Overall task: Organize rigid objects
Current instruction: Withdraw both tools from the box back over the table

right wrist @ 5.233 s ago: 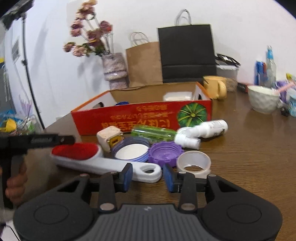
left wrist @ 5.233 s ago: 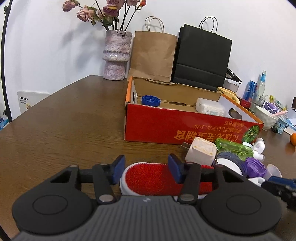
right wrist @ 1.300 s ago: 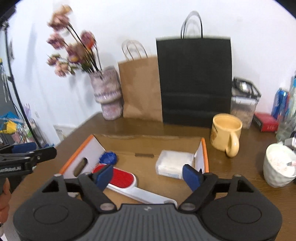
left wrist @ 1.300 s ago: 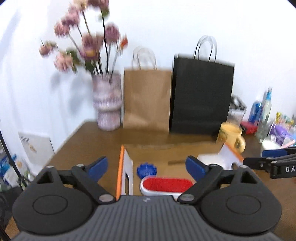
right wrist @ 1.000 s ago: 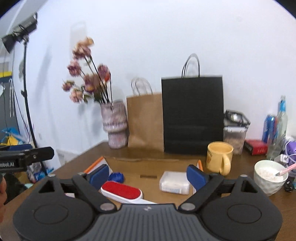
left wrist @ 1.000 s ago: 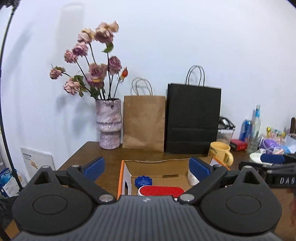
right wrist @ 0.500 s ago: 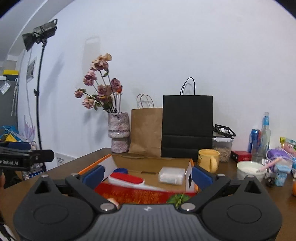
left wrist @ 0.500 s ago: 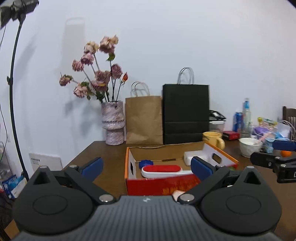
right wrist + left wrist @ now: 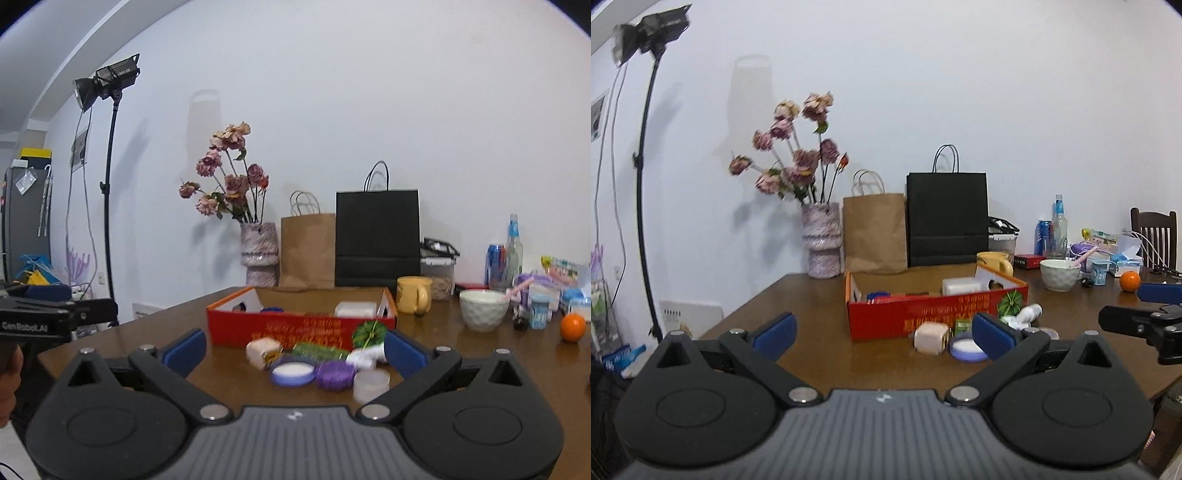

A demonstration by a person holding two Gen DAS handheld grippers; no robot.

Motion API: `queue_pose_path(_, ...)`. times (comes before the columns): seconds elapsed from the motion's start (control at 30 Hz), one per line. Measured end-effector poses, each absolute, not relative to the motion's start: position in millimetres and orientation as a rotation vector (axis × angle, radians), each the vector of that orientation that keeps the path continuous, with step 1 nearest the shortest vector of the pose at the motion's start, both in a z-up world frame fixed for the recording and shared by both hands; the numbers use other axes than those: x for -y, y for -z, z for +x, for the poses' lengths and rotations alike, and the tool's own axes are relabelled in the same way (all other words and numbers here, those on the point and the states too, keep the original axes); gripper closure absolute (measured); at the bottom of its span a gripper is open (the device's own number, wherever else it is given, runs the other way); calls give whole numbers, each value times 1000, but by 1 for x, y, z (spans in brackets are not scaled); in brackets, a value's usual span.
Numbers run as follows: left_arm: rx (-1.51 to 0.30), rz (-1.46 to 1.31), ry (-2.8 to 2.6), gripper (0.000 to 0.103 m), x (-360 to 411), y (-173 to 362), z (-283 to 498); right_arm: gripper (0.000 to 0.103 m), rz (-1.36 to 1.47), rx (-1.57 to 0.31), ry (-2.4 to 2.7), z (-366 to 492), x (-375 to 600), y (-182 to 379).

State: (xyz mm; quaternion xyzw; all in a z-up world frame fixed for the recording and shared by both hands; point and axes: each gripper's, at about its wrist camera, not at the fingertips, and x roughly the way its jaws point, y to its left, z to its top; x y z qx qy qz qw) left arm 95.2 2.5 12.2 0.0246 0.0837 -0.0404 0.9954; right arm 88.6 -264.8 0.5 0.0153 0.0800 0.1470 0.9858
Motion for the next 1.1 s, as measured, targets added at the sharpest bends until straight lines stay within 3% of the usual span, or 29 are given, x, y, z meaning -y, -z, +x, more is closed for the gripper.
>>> queue_pose_path(0.43, -248, 60, 102, 0, 4, 9, 94, 0, 9, -219, -275, 83, 264, 18)
queue_pose_path(1.1, -431, 15, 74, 0, 15, 39, 181, 0, 44, -377, -246, 177, 266, 50)
